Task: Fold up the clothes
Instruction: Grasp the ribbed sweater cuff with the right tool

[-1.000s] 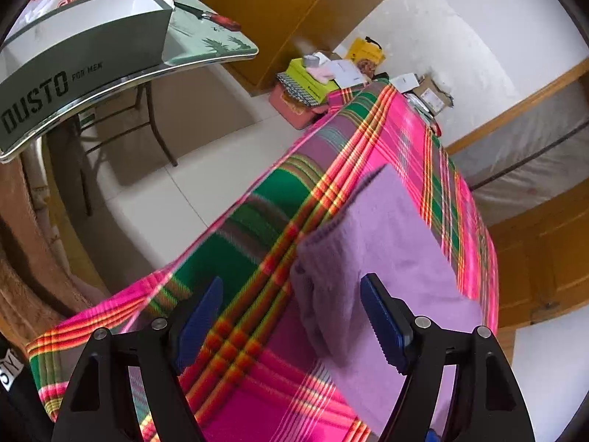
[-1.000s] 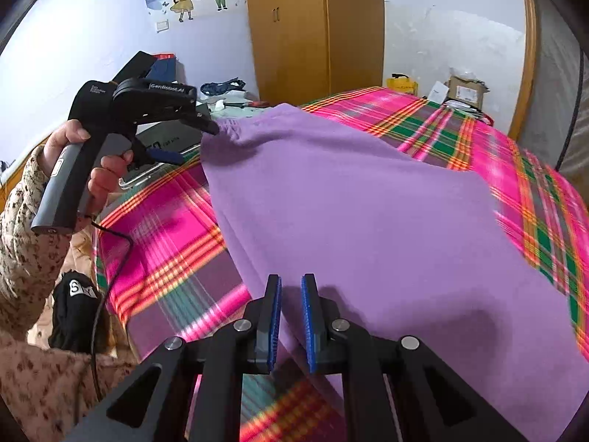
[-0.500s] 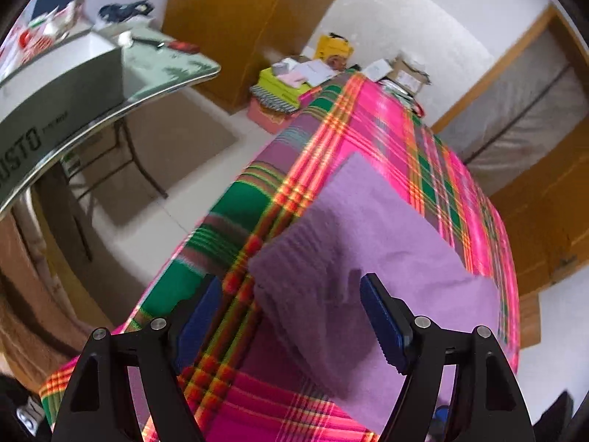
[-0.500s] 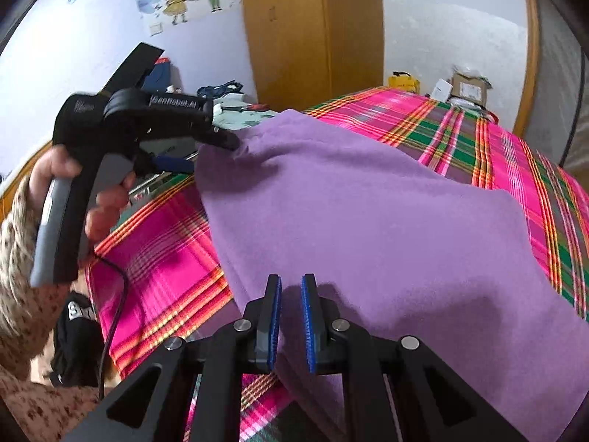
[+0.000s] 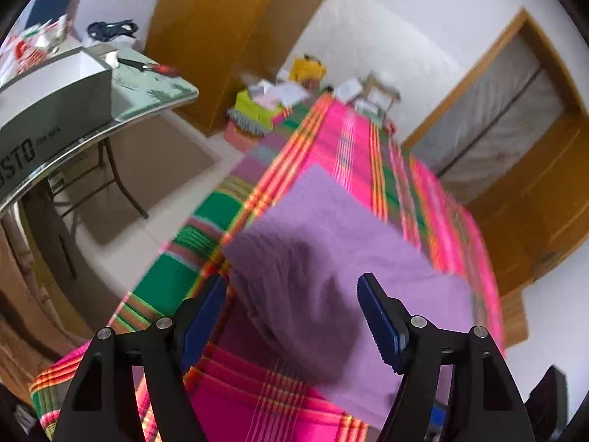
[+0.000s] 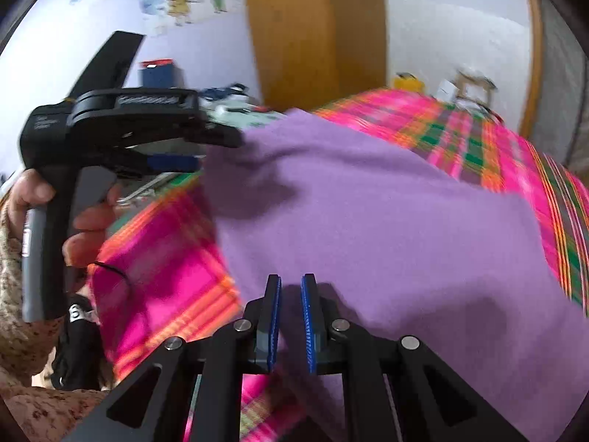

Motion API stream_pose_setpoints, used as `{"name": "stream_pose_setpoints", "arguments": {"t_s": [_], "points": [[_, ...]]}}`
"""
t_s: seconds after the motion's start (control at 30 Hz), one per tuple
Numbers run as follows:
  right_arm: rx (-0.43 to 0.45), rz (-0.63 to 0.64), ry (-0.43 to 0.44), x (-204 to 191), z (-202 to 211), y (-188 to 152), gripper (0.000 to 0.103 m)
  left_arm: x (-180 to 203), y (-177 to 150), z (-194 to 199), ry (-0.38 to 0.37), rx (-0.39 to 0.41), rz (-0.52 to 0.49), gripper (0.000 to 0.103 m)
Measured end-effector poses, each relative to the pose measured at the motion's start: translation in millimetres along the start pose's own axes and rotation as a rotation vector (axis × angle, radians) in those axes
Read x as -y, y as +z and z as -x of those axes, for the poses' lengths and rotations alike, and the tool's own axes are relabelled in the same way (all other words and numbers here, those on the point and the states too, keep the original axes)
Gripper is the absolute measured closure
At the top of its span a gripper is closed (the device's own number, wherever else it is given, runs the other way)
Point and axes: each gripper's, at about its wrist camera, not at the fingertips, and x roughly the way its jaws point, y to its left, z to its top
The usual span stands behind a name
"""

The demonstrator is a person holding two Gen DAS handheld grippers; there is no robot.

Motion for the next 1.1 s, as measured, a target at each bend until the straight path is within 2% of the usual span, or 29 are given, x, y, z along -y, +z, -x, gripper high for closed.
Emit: {"name": "stream_pose_setpoints", "arguments": {"t_s": [0.03, 0.1, 0.2, 0.27, 0.43, 0.53, 0.57, 0.6, 0.63, 0.8, 0.87, 0.93, 1.1], "points": [[0.01, 0.029, -0.002, -6, -3, 6, 0.078, -4, 2, 4, -0.009, 0.012, 0.026, 0.027], [0.025, 0.078, 0.004, -18, -10, 17, 0.072, -13, 7, 7, -0.012, 0.015, 0.066, 0.027], [0.036, 0.131, 0.035, -35, -26, 34, 0.072, -20, 11, 7, 0.004, 0.01, 0.092, 0.027], [0.036, 0.155, 0.019, -42, -39, 43, 0.072, -25, 12, 6, -0.005, 0.003, 0.117, 0.027], [0.014, 0.148, 0.051, -52, -67, 63, 0.072, -31, 13, -2, -0.004, -0.033, 0.132, 0.027], [0.001, 0.144, 0.023, -53, -80, 68, 0.072, -35, 14, -5, -0.014, -0.044, 0.141, 0.027], [0.0, 0.129, 0.001, -50, -81, 69, 0.076, -36, 14, -6, -0.017, -0.046, 0.144, 0.027], [0.015, 0.096, 0.0, -43, -79, 70, 0.09, -37, 14, -7, -0.02, -0.048, 0.147, 0.027], [0.034, 0.05, 0.0, -34, -75, 71, 0.099, -37, 14, -8, -0.023, -0.052, 0.147, 0.027], [0.094, -0.201, -0.006, 15, -60, 73, 0.1, -34, 11, -13, -0.039, -0.08, 0.132, 0.027], [0.105, -0.228, -0.023, 24, -58, 71, 0.1, -31, 8, -15, -0.041, -0.088, 0.115, 0.027], [0.097, -0.267, 0.011, 28, -60, 69, 0.1, -29, 8, -21, -0.016, -0.096, 0.094, 0.027], [0.118, -0.269, 0.022, 31, -61, 71, 0.1, -25, 9, -25, 0.008, -0.082, 0.064, 0.028]]}}
